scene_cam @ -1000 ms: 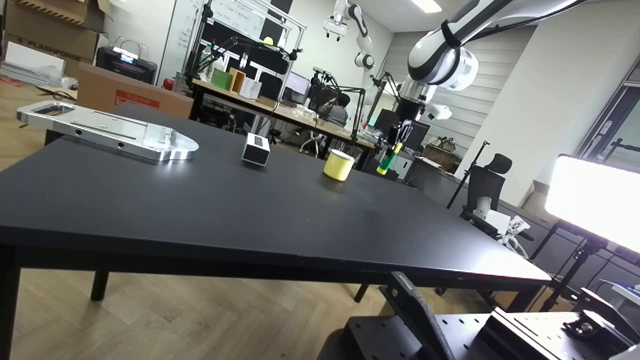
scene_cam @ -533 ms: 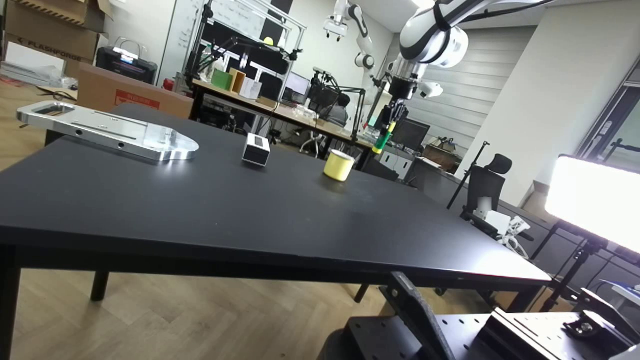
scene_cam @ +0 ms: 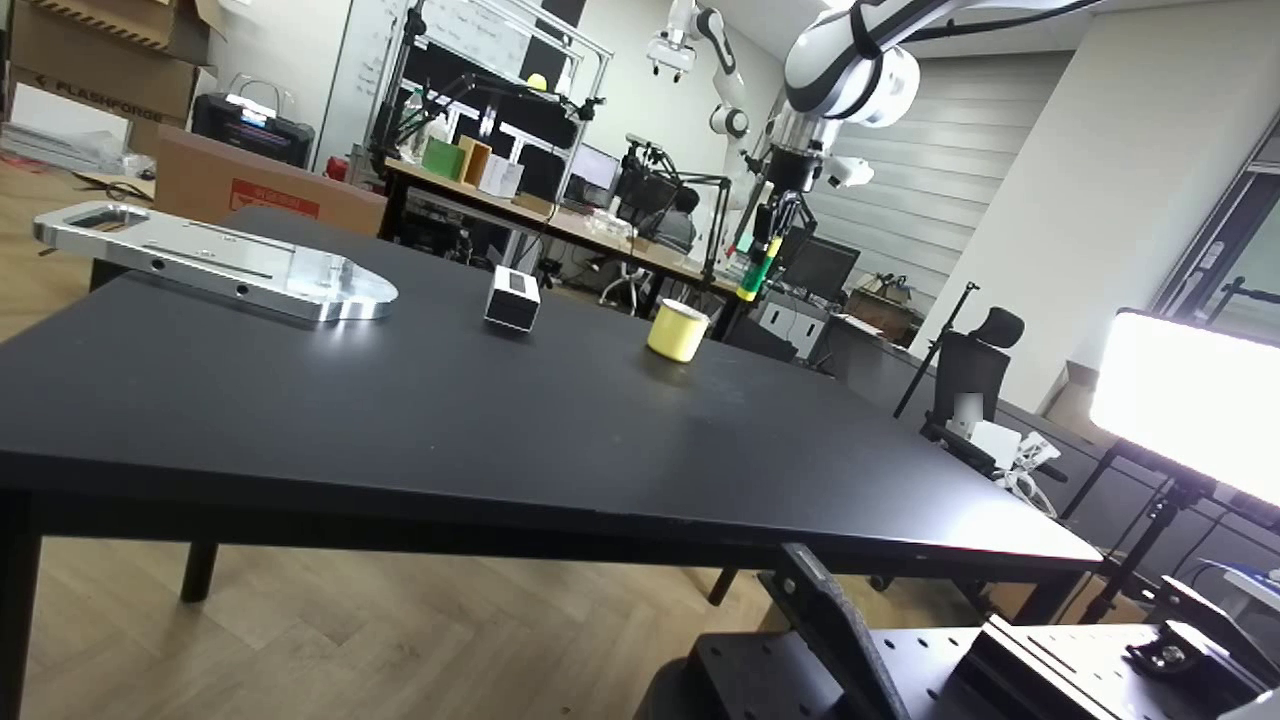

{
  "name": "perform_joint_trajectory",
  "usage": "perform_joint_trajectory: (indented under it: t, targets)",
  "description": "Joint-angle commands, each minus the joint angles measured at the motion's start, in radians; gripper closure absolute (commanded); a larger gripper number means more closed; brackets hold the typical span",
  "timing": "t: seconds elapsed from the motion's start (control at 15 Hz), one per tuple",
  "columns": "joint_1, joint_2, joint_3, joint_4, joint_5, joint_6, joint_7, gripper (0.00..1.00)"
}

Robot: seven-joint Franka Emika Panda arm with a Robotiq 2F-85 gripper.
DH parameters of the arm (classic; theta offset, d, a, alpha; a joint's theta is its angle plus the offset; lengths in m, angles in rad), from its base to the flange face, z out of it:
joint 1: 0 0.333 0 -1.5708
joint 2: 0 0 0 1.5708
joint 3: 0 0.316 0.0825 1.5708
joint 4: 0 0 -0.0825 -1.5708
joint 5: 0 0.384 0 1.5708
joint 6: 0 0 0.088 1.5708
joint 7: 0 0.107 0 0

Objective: Put the glue stick inside the mug cup

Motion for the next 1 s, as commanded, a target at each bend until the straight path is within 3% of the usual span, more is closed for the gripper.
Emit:
perform_joint_trajectory:
  t: [0.0,0.2,0.27,0.93]
  targets:
    - [-0.009,0.0,0.011,0.003,-0.009,-0.004,0.004,0.66]
    - [-0.009,0.0,0.011,0.006,-0.009,-0.006,0.004,0.66]
    - [-0.009,0.0,0.011,0.006,-0.009,-0.006,0.004,0.91]
    - [0.017,0.283,0.033,0.461,0.004,-0.23,-0.067,0.91]
